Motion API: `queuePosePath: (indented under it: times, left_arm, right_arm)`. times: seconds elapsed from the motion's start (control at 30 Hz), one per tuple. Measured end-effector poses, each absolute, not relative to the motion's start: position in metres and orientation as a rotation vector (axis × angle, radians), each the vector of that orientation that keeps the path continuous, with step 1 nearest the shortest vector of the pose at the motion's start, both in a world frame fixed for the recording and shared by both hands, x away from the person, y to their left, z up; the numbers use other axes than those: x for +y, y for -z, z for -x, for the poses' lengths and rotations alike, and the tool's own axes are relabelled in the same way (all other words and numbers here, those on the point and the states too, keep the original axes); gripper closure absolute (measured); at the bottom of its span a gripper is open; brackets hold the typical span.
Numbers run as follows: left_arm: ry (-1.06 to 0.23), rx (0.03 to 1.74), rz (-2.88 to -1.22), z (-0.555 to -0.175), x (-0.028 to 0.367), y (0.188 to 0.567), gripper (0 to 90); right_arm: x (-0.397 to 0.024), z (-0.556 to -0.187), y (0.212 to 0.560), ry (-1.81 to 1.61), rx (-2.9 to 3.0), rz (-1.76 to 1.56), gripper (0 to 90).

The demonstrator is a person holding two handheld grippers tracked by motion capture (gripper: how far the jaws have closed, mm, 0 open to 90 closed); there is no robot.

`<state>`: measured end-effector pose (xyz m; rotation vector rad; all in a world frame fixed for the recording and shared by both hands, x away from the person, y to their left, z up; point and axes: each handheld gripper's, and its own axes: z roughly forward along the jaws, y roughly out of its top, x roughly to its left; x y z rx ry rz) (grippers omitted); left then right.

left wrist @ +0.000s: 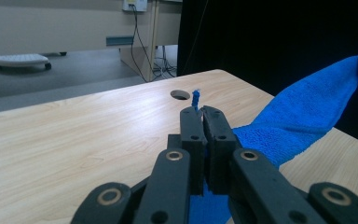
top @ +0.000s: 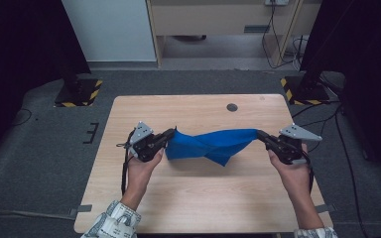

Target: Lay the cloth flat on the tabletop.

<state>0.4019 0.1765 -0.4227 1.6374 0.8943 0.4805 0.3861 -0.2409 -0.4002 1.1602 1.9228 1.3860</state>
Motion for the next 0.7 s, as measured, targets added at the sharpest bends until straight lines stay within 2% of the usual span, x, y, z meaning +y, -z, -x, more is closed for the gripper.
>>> queuePosePath:
  times: [0.7]
  left_arm:
    - [-0.524,0.836,-1.631,-0.378,0.171,0.386,87.5]
  right_arm:
    - [-0.240,-0.371,0.374,-1.422,1.910,-1.114,89.8]
